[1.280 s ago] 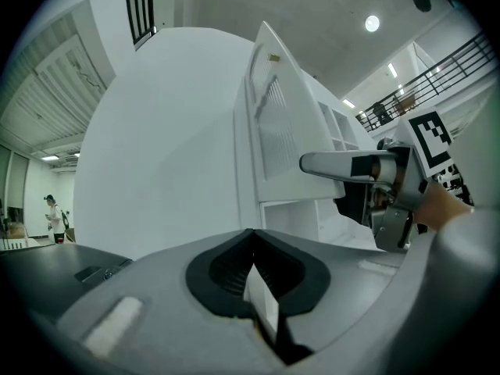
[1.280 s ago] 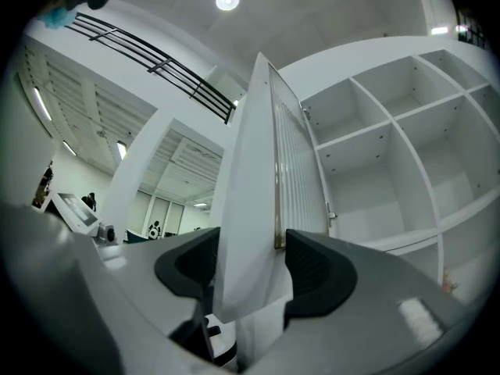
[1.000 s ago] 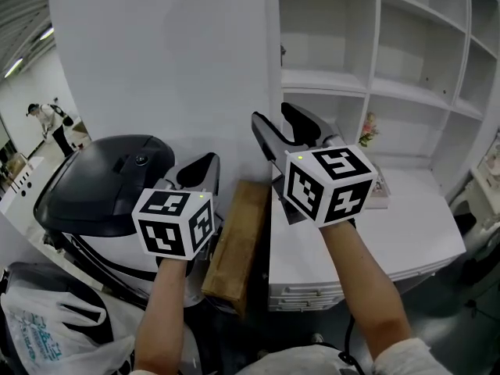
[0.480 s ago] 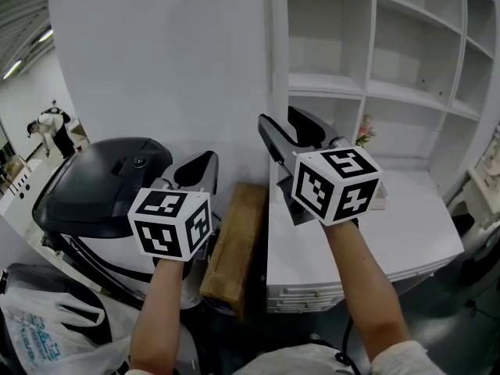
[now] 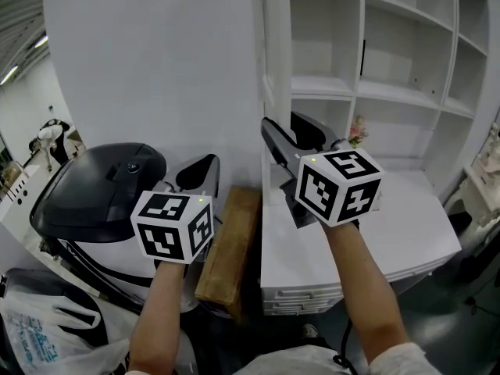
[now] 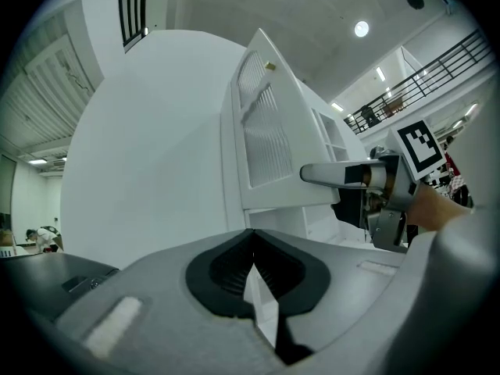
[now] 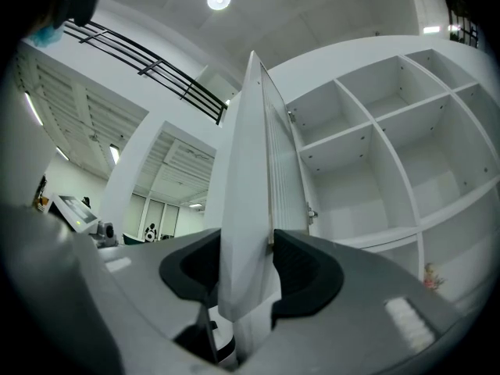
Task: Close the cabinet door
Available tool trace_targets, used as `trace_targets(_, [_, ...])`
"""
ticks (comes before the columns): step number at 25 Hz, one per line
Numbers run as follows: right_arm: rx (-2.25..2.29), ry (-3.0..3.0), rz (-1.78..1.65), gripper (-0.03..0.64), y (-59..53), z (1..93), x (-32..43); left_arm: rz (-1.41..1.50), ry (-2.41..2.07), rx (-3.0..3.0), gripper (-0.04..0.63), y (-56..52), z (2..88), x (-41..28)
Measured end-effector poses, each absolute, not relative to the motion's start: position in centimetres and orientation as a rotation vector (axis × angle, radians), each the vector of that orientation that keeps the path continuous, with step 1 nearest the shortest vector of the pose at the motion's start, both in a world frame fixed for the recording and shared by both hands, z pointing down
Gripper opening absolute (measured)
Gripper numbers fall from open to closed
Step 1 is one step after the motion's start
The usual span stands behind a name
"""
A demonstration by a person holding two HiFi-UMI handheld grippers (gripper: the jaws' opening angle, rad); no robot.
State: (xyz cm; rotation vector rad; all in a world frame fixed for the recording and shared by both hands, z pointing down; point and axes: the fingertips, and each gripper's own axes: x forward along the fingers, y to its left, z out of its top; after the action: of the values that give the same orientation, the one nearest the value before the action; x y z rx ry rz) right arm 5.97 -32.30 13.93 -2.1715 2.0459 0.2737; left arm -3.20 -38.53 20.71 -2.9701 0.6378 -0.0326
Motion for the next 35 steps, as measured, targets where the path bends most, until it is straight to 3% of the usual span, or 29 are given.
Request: trace_targets(35, [-2.107,2.121,0.271,0.104,-27.5,13.7,14.5,0.006,0.539,-2.967,-0.006,-35.6,19.2,7.9])
